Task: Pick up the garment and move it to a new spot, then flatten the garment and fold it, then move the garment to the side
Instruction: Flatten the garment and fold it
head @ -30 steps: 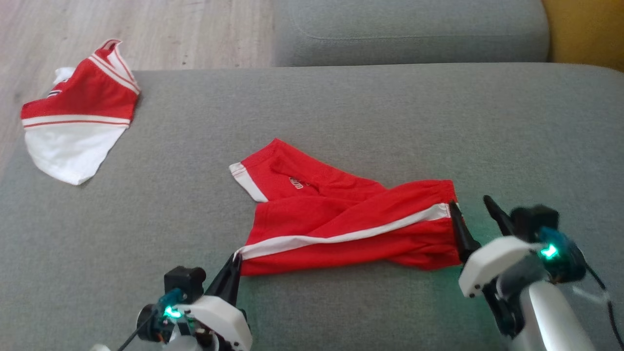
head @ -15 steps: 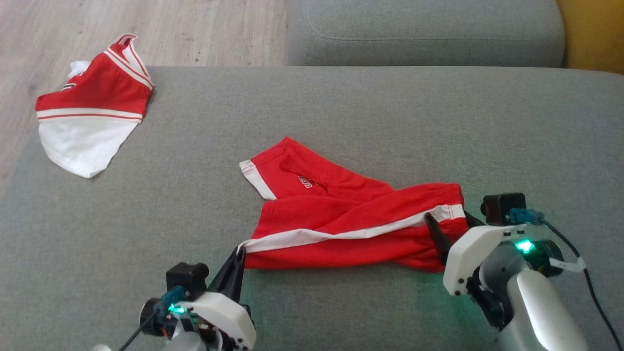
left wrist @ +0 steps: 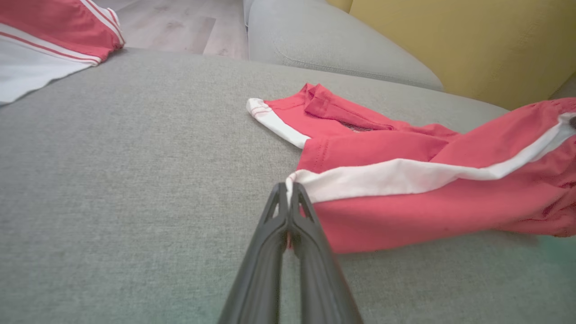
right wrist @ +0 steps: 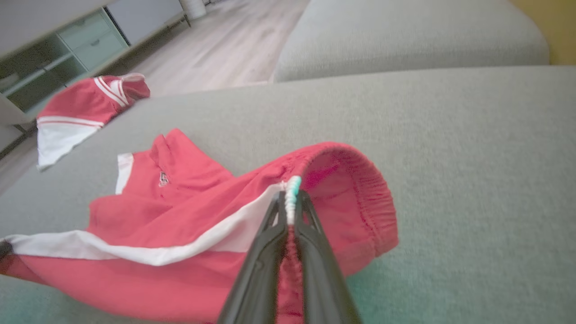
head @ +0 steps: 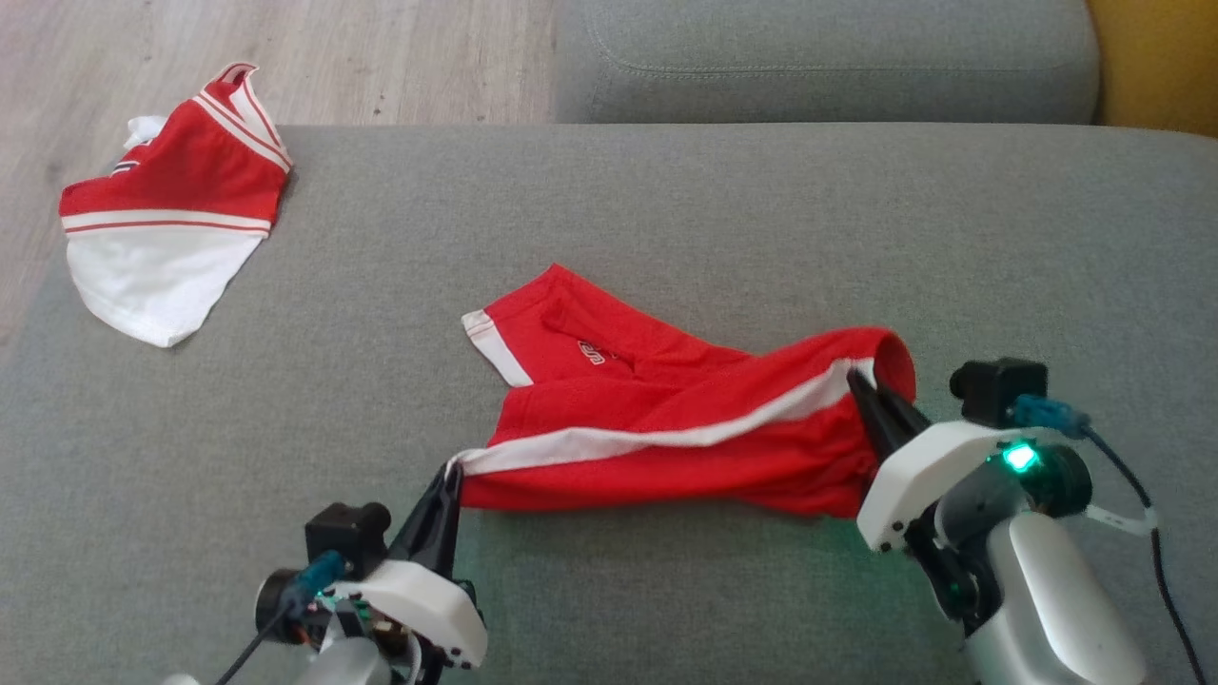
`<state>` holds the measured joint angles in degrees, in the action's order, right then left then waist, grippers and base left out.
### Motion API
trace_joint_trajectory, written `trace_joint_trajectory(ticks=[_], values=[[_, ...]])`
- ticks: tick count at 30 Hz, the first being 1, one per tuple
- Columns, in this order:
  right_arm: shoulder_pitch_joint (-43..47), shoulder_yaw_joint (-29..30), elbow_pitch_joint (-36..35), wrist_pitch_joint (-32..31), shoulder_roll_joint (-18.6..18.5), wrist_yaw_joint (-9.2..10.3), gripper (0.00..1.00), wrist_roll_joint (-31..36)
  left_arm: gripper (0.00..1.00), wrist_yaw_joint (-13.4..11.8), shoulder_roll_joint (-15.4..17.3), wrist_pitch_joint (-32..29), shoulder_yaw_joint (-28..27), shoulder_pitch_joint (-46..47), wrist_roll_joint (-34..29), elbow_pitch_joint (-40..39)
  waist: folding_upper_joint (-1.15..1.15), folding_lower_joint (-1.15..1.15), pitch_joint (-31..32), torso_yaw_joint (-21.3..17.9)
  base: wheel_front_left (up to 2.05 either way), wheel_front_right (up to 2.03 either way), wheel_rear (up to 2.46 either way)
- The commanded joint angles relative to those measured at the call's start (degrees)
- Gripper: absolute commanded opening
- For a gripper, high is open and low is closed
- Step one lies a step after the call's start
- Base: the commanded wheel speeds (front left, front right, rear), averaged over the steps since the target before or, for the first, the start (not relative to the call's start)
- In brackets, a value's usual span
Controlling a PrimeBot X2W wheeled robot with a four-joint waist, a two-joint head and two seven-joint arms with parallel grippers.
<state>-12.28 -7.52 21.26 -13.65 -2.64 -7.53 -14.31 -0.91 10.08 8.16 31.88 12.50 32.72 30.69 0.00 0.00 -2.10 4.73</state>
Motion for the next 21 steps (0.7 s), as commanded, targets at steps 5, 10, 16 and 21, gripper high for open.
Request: trace_joint_trajectory(ticks=[5, 10, 16, 21], values=[[-3.9, -2.1, -5.3, 5.5, -0.2, 0.04, 0.0, -2.8, 0.0, -1.1, 2.5, 1.8, -2.6, 2.7, -0.6, -5.4, 0.0, 0.0, 0.7, 0.0, 0.0, 0.0, 0.0], [-4.4, -2.5, -10.0, 11.5, -0.2, 0.04, 0.0, -3.5, 0.0, -2.6, 5.5, 2.5, -3.8, 5.4, -2.6, -13.5, 0.0, 0.0, 2.3, 0.1, 0.0, 0.0, 0.0], [-4.2, -2.6, -16.2, 13.9, -0.2, 0.04, 0.0, -5.0, 0.0, -4.6, 10.2, 0.3, -5.7, 9.1, -5.4, -25.5, 0.0, 0.0, 4.2, -0.1, 0.0, 0.0, 0.0], [-3.6, -3.2, -24.6, 12.8, -0.2, 0.04, 0.0, -6.1, 0.0, -6.2, 15.1, -4.9, -7.7, 11.8, -7.2, -38.3, 0.0, 0.0, 6.4, -0.7, 0.0, 0.0, 0.0]])
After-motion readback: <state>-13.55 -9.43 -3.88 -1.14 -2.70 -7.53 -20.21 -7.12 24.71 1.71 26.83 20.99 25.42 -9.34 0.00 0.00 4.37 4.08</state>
